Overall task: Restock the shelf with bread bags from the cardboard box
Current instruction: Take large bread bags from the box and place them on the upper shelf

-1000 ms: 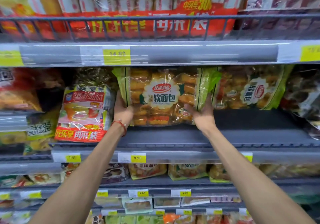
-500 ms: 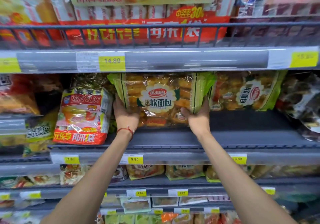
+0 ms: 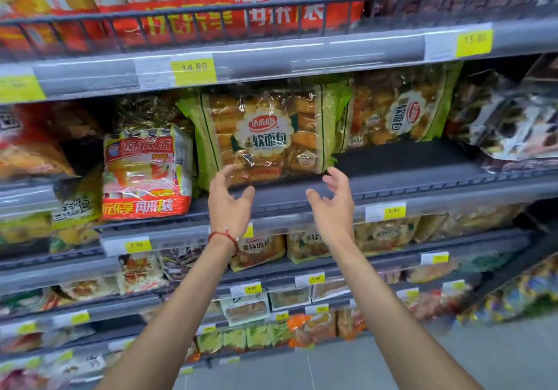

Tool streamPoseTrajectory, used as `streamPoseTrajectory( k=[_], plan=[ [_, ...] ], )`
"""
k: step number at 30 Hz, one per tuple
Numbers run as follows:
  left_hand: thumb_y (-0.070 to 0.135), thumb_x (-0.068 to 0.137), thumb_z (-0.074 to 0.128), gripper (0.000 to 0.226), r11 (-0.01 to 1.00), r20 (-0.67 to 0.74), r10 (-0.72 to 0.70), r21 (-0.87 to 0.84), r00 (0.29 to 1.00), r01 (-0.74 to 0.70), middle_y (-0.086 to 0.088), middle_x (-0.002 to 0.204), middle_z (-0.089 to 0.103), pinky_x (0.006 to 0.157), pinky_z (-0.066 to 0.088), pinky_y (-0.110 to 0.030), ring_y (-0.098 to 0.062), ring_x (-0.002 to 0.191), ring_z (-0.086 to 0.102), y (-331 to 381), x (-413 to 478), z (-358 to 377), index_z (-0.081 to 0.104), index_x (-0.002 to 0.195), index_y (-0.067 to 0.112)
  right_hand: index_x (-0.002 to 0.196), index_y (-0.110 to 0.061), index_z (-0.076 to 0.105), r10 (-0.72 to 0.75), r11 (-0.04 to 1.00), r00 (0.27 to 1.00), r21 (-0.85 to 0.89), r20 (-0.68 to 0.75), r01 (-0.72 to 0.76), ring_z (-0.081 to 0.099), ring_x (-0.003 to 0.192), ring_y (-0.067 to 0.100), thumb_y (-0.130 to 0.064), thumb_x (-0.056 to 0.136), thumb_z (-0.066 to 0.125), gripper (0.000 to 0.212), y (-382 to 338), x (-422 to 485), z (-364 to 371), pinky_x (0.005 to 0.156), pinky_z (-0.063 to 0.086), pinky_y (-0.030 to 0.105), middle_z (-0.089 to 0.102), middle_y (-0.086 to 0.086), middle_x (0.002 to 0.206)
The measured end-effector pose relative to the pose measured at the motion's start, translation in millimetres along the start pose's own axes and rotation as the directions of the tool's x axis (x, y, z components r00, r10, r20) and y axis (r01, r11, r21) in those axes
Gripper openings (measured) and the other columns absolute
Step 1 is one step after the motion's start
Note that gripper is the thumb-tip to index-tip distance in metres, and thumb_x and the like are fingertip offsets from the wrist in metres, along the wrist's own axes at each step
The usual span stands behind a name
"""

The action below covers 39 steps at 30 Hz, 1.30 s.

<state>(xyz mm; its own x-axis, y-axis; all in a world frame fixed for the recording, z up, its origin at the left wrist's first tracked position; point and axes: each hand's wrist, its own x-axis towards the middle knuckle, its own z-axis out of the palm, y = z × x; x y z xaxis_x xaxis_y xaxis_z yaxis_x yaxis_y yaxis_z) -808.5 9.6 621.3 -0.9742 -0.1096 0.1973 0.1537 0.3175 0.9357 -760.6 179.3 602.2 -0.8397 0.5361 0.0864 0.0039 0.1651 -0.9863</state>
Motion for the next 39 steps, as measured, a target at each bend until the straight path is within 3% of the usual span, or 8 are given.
streamPoseTrajectory(
  k=[6,10,15,20,27,31,34,39],
  plan=[
    [0.009,0.093,0.064,0.042,0.996,0.244,0.079,-0.057,0.967,-0.067,-0.002,0.138,0.054,0.094,0.043,-0.023,-0.015,0.124,0.053,-22.0,-39.5,-10.9,0.053,0.133,0.016,0.134,-0.018,0.058,-0.052,0.998,0.992,-0.044,-0.114,0.048,0.054,0.117,0.003,-0.012,0.098,0.065,0.037,15.8,-81.6,4.2,0.089,0.041,0.007,0.06,-0.006,0.132],
    [0.0,0.091,0.062,0.039,0.992,0.442,0.125,-0.086,0.888,-0.097,-0.005,0.128,0.06,0.08,0.04,0.001,-0.015,0.115,0.057,-46.1,-71.8,-22.9,0.056,0.128,0.008,0.122,-0.016,0.066,-0.018,0.999,0.97,-0.032,-0.243,0.011,0.059,0.106,-0.003,-0.005,0.095,0.067,0.029,33.2,-140.5,13.7,0.094,0.044,0.014,0.067,-0.003,0.121],
    [-0.001,0.088,0.066,0.037,0.994,0.681,0.095,-0.101,0.726,-0.035,0.0,0.112,0.062,0.093,0.049,-0.019,-0.015,0.105,0.062,-77.9,-131.0,-48.7,0.058,0.123,0.008,0.108,-0.022,0.067,0.082,0.996,0.913,0.003,-0.399,-0.088,0.064,0.1,0.011,0.0,0.092,0.068,0.028,54.7,-238.7,17.5,0.089,0.048,0.014,0.07,-0.005,0.107],
    [-0.01,0.087,0.058,0.033,0.997,0.825,0.061,-0.072,0.562,-0.003,-0.001,0.106,0.063,0.085,0.048,-0.013,-0.01,0.092,0.059,-99.5,-207.0,-69.1,0.059,0.113,0.009,0.102,-0.024,0.067,0.179,0.981,0.83,0.034,-0.528,-0.19,0.066,0.091,0.004,-0.004,0.088,0.07,0.025,75.3,-346.6,4.6,0.089,0.05,0.022,0.071,-0.005,0.1],
    [-0.013,0.086,0.057,0.034,0.998,0.942,0.048,-0.033,0.333,-0.051,-0.011,0.108,0.063,0.084,0.048,-0.014,-0.013,0.092,0.06,-125.8,-320.6,-78.1,0.059,0.118,-0.002,0.101,-0.032,0.068,0.323,0.937,0.689,0.114,-0.649,-0.332,0.066,0.093,0.013,0.002,0.092,0.066,0.035,102.1,-487.5,-32.4,0.092,0.052,0.027,0.072,-0.001,0.1],
    [-0.01,0.087,0.059,0.034,0.999,0.972,0.015,-0.004,0.236,-0.049,-0.009,0.107,0.064,0.093,0.05,-0.029,-0.014,0.093,0.061,-138.1,-402.5,-93.2,0.059,0.115,0.007,0.102,-0.03,0.067,0.385,0.915,0.622,0.191,-0.682,-0.356,0.067,0.094,0.011,0.002,0.093,0.066,0.033,116.7,-574.2,-58.8,0.092,0.052,0.024,0.073,-0.001,0.101],
    [-0.008,0.087,0.06,0.032,0.997,0.983,-0.02,0.033,0.184,-0.065,-0.008,0.104,0.065,0.091,0.051,-0.028,-0.015,0.09,0.062,-147.2,-471.0,-107.8,0.061,0.117,0.006,0.107,-0.022,0.068,0.425,0.899,0.58,0.248,-0.695,-0.362,0.066,0.096,0.014,0.004,0.093,0.063,0.029,129.0,-645.0,-83.7,0.091,0.052,0.022,0.072,0.004,0.105],
    [-0.006,0.089,0.06,0.029,0.993,0.985,-0.109,0.114,0.133,-0.027,-0.008,0.104,0.065,0.084,0.049,-0.02,-0.016,0.093,0.062,-157.7,-584.8,-146.1,0.062,0.115,0.007,0.114,-0.009,0.069,0.498,0.855,0.555,0.269,-0.666,-0.443,0.067,0.1,0.018,0.006,0.093,0.061,0.027,153.6,-760.6,-131.4,0.092,0.055,0.034,0.073,0.009,0.111]
  ],
)
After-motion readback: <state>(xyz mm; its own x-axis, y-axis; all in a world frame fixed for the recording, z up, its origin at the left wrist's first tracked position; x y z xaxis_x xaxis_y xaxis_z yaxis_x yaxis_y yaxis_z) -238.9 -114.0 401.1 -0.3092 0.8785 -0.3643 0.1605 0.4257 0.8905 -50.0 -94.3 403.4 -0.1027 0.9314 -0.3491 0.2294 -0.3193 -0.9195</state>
